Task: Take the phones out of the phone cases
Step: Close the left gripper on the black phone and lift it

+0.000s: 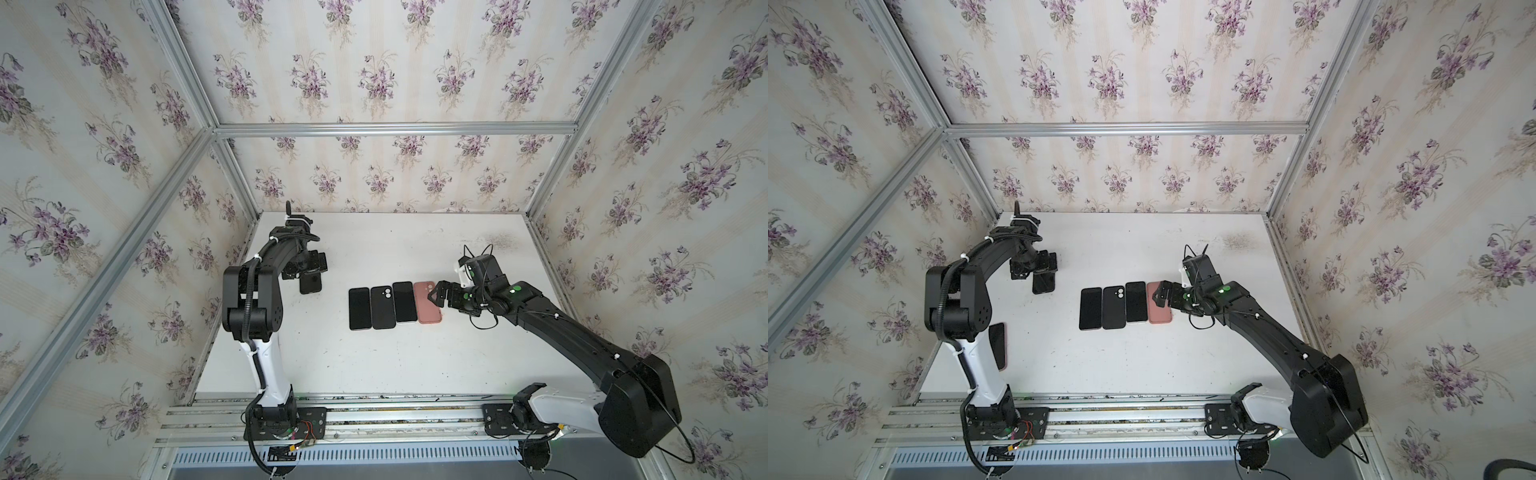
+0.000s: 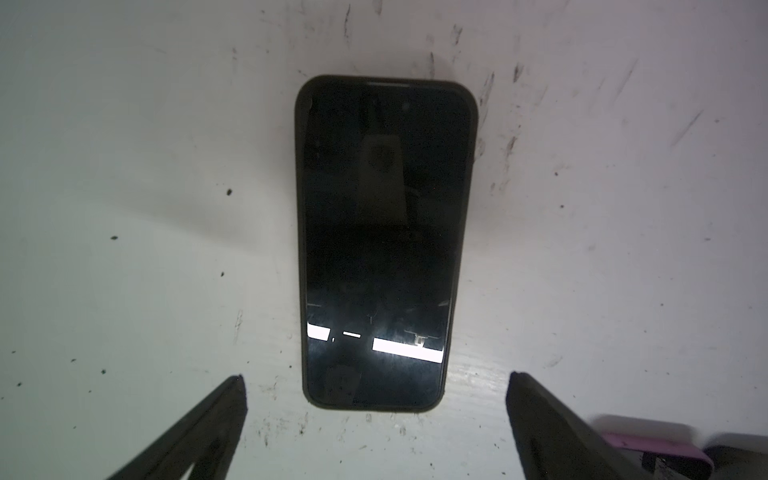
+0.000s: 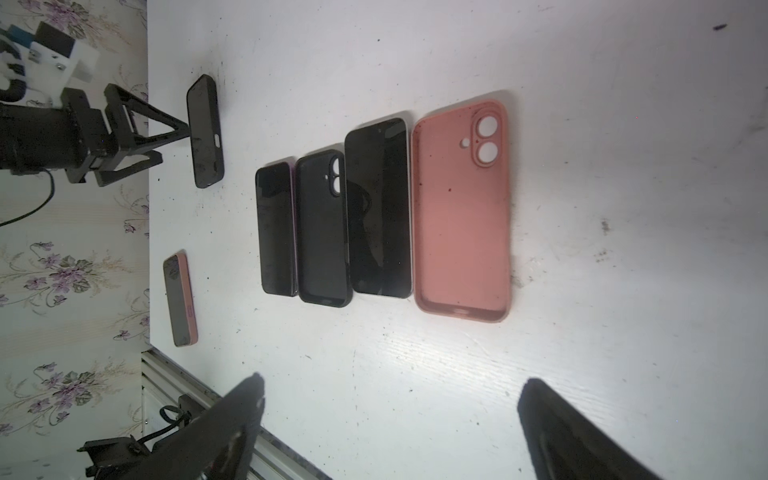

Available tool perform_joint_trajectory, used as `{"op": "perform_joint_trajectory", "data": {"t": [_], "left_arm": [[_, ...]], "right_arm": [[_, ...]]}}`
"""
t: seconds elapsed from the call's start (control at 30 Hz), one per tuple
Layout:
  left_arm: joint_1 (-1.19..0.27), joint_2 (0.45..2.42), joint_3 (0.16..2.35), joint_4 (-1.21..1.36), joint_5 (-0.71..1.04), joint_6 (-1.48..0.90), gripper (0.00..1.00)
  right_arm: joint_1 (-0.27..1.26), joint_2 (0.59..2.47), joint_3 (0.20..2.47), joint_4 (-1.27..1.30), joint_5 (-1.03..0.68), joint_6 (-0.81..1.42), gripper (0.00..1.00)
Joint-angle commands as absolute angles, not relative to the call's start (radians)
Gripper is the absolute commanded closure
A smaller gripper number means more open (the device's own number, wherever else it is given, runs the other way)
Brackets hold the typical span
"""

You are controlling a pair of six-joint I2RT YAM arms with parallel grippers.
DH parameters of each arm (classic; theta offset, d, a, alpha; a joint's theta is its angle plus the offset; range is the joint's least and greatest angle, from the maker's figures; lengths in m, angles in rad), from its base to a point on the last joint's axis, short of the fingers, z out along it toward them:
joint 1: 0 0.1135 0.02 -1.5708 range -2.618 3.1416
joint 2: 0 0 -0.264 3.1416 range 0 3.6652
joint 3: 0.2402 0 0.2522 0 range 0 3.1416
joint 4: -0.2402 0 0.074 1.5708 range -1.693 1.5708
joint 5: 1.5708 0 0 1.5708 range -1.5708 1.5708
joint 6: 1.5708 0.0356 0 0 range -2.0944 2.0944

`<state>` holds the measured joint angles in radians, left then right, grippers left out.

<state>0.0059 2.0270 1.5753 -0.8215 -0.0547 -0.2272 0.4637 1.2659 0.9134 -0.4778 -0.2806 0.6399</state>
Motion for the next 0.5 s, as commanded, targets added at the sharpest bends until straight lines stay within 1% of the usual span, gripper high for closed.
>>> {"op": "perform_joint_trajectory", "data": {"t": [0.0, 0.17, 0.47], "left_arm": [[0.011, 2.06, 1.612, -0.852, -0.043, -0.198, 0.0], [0.015, 2.13, 1.692, -0.893, -0.073, -0.194, 0.0], [0.021, 2.218, 1.808, -0.946, -0.04, -0.192, 0.01]], "right_arm": [[0.482, 1.29, 0.946, -0.425, -0.286, 0.68, 0.01], [0.509, 1.339, 0.987, -0.405, -0.285, 0.695, 0.01], [0.515, 1.363, 1.018, -0.379, -0.279, 0.712, 0.02]]}}
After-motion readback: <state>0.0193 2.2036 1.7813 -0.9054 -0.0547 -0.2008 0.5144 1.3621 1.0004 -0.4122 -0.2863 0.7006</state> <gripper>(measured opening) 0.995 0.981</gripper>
